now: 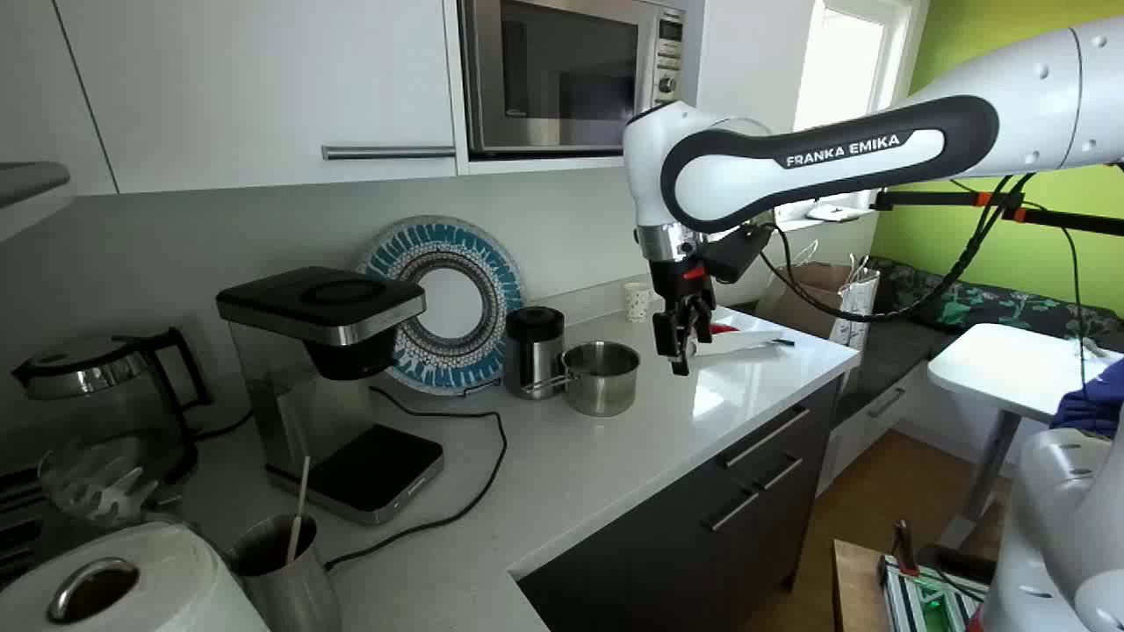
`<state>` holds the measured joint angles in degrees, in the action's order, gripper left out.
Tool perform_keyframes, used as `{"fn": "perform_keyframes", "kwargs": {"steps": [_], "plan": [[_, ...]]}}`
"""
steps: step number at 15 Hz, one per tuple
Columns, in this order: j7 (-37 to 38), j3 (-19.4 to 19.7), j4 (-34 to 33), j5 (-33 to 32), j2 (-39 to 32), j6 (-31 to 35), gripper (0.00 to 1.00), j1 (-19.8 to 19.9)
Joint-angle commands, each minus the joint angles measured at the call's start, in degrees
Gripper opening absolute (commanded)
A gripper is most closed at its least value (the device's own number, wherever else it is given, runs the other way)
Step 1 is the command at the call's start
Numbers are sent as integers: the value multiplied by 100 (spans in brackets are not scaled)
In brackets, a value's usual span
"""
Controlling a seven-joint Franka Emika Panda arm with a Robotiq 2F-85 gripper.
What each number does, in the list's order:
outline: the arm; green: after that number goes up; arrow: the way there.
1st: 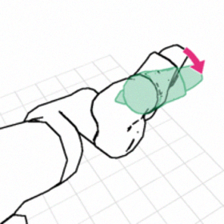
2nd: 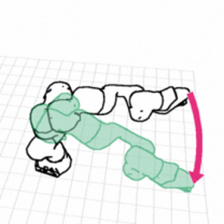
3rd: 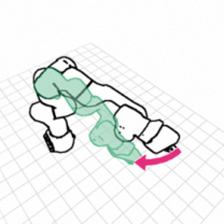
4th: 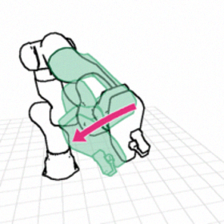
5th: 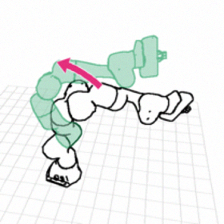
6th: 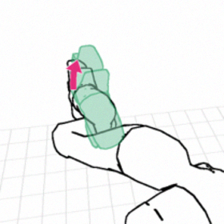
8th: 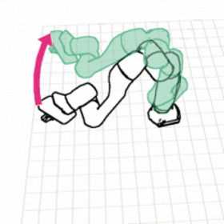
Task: Open the door to the microwave
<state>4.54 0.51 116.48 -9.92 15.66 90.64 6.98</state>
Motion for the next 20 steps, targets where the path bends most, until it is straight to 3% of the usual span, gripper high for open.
{"fn": "perform_keyframes", "kwargs": {"steps": [1,3,7,12,13,14,18,20], "plan": [[21,91,-11,-20,-4,-14,100,-106],[62,98,78,-10,125,191,100,-110],[117,93,493,-209,1136,1043,100,-78],[-363,227,325,-827,2353,1175,100,34],[-300,349,224,-786,2482,1312,100,71],[-196,191,90,-691,2099,1035,100,0],[-308,362,91,-692,2540,1141,100,59],[-111,536,43,-602,2510,2031,100,57]]}}
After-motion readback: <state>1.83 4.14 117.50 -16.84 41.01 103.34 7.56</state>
